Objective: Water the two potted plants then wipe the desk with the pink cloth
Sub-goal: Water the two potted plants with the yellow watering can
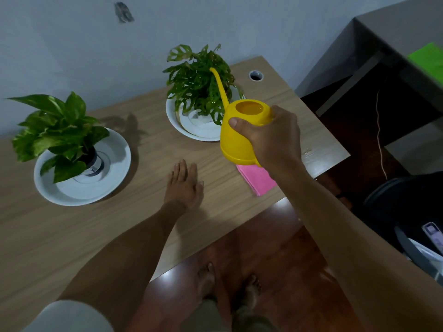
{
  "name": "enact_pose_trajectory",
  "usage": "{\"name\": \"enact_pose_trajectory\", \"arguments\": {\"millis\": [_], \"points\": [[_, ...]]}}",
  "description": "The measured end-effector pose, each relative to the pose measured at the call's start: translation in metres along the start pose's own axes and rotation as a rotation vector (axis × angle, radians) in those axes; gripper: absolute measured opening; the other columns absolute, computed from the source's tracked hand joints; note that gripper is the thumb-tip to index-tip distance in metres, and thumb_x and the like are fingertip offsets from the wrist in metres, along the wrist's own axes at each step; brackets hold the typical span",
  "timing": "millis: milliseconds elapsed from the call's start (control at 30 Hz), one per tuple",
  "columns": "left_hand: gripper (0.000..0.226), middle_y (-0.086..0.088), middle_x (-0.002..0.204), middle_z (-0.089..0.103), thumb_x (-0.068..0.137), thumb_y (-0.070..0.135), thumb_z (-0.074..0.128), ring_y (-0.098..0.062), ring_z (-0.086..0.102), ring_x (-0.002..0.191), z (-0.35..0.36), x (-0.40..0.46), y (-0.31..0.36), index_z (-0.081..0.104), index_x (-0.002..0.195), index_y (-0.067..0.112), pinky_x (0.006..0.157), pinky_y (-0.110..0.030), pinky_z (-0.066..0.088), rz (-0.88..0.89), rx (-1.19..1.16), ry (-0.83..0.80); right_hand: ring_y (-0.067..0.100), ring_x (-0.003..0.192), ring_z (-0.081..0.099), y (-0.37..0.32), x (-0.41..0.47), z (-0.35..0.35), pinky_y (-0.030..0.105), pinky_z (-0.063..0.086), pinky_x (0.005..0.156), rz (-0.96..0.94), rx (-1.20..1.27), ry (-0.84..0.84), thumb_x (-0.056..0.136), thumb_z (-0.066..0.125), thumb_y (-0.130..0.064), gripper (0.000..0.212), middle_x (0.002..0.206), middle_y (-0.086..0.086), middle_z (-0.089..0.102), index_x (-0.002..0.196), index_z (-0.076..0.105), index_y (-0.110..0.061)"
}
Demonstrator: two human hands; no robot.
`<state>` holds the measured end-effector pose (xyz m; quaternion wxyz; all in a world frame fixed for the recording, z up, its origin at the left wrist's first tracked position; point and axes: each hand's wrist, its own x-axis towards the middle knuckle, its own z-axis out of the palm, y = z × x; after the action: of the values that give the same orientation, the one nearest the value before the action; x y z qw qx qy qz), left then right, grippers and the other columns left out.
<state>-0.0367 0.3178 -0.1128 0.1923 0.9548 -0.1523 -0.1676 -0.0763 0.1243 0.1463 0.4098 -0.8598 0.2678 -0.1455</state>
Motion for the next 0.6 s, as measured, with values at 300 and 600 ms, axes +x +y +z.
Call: {"name": "enact_pose_trajectory", "arguments": {"millis": [300, 600], "points": [[0.072, -0.016, 0.173, -0.008, 0.105, 0.049, 0.034, -0.031, -0.01, 0.161, -0.007, 0.001, -0.003, 0.007, 0.167, 0.023, 0.131, -0.049, -0.001, 0.007, 0.007, -0.07, 0.027, 0.107, 0.068, -0.012, 0.001, -0.001, 0.034, 0.055, 0.085, 0.038, 0.02, 0.003, 0.075, 0.087, -0.058, 0.065, 0.115, 0.009, 0.071, 0.114, 0.071, -0.009], [0.072, -0.019, 0.173, -0.006, 0.106, 0.047, 0.036, -0.034, -0.009, 0.161, -0.01, -0.001, -0.004, 0.009, 0.167, 0.02, 0.13, -0.05, 0.001, 0.025, 0.012, -0.082, 0.023, 0.101, 0.065, -0.01, -0.002, -0.009, 0.029, 0.041, 0.074, 0.049, 0.008, 0.026, 0.076, 0.086, -0.059, 0.061, 0.105, 0.004, 0.067, 0.106, 0.069, -0.009]]}}
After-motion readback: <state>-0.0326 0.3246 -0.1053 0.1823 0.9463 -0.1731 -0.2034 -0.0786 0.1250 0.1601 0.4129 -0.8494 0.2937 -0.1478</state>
